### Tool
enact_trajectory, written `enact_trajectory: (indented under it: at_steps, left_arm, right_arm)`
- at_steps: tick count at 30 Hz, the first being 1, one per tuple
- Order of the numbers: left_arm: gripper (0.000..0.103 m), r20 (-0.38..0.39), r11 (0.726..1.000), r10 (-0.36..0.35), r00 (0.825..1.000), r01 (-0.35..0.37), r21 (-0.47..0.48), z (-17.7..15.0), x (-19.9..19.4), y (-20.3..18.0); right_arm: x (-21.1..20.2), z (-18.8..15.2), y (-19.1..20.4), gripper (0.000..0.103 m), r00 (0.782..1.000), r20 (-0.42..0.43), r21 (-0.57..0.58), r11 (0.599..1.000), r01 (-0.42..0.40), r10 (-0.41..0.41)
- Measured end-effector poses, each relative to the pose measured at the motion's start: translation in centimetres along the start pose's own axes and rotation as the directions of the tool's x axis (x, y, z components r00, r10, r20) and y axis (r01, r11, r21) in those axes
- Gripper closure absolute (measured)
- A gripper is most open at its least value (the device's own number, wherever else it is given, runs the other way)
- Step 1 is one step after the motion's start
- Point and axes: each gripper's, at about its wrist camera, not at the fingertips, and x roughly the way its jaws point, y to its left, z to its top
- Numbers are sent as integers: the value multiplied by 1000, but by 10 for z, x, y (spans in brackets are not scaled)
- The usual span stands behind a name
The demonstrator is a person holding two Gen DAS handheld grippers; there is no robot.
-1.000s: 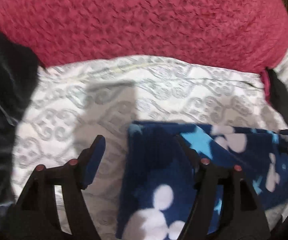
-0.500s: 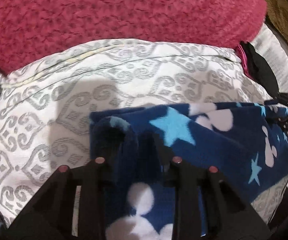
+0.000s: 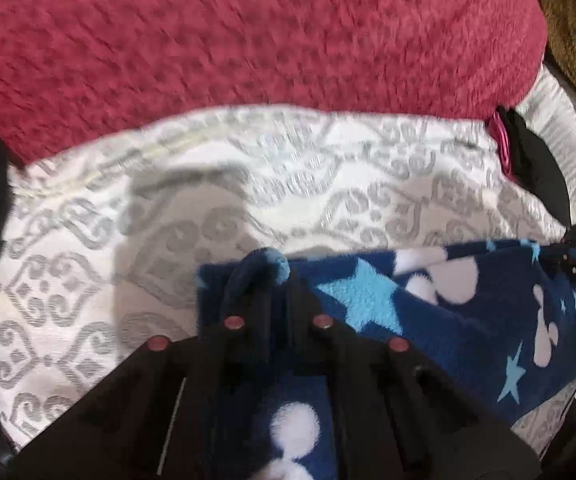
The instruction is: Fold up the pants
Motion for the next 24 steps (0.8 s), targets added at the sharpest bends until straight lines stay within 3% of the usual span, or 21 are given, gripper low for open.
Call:
enact_trajectory:
  at_steps: [2,8,10,13,18,19,22,24]
  left_arm:
    - [97,35,1000,3,999,-2,-30,2,-13,7]
    - [97,81,996,20,996,-13,-87,7,-26,31]
    - [96,55,994,36,998,-31,-102,6,-11,35]
    - [94,-34,990,46,998,-50,-130,4,20,43]
    - [91,-70,994,71,995,-76,-83,1,29,35]
    - [88,-75,994,76,994,-81,-69,0,26,35]
    - [53,-62,983,175,983,-178,-52,-6,14,40]
    - [52,-38,973,212,976,-215,-82,-15,-3,49]
  right_arm:
    - [-13,0,6,98,998,53,-25,999,45,-43]
    - [-43,8,-19,96,989,147,60,998,27,-35]
    - [-30,11,-32,83,995,96,81,997,-21,13]
    - [5,11,-35,64,997,-38,82,994,67,-64]
    - [-16,1,-49,46,991,32,144,982,121,-126]
    - [-22,-3,-53,43,987,35,177,973,146,-155]
    - [-45,-24,-65,43,981,24,278,944,177,-191]
    - [-58,-38,-68,43,984,29,315,936,160,-178]
